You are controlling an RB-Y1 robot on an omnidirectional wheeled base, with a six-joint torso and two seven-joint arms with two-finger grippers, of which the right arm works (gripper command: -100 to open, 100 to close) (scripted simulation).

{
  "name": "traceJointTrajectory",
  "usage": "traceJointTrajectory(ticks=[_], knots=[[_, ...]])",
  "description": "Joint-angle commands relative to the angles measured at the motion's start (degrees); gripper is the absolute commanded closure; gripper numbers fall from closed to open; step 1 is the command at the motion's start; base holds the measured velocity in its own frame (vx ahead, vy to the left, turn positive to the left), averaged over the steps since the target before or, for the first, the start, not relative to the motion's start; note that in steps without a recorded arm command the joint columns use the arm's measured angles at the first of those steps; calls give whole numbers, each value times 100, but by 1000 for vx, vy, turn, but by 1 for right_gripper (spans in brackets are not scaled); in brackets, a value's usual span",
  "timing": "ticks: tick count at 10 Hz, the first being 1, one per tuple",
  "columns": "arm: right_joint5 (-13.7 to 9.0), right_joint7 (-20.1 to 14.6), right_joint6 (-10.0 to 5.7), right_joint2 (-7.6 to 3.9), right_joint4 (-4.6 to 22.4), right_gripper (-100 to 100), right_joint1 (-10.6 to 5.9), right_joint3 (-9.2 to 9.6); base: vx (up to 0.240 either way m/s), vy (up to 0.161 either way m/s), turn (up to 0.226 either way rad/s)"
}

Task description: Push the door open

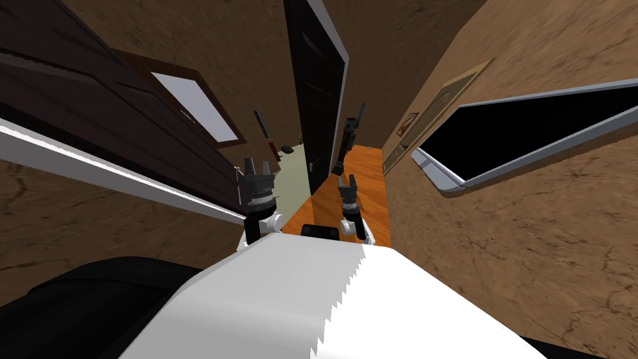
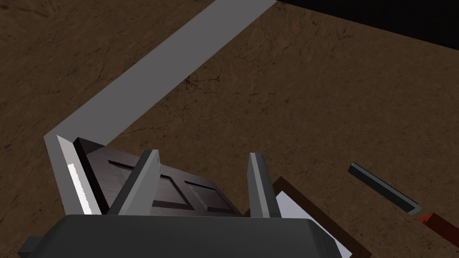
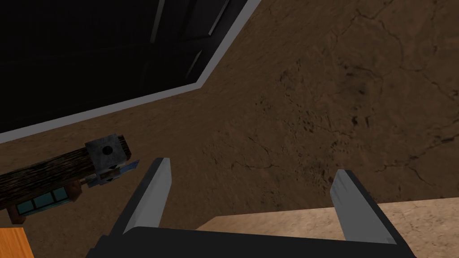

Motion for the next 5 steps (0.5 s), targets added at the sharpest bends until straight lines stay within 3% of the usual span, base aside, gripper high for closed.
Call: traceJointTrajectory(ticks=[1, 5], knots=[[-6, -26, -30, -34, 183, -100, -57, 110, 143, -19, -9], [3, -61, -72, -72, 702, -100, -255, 469, 146, -11, -9]])
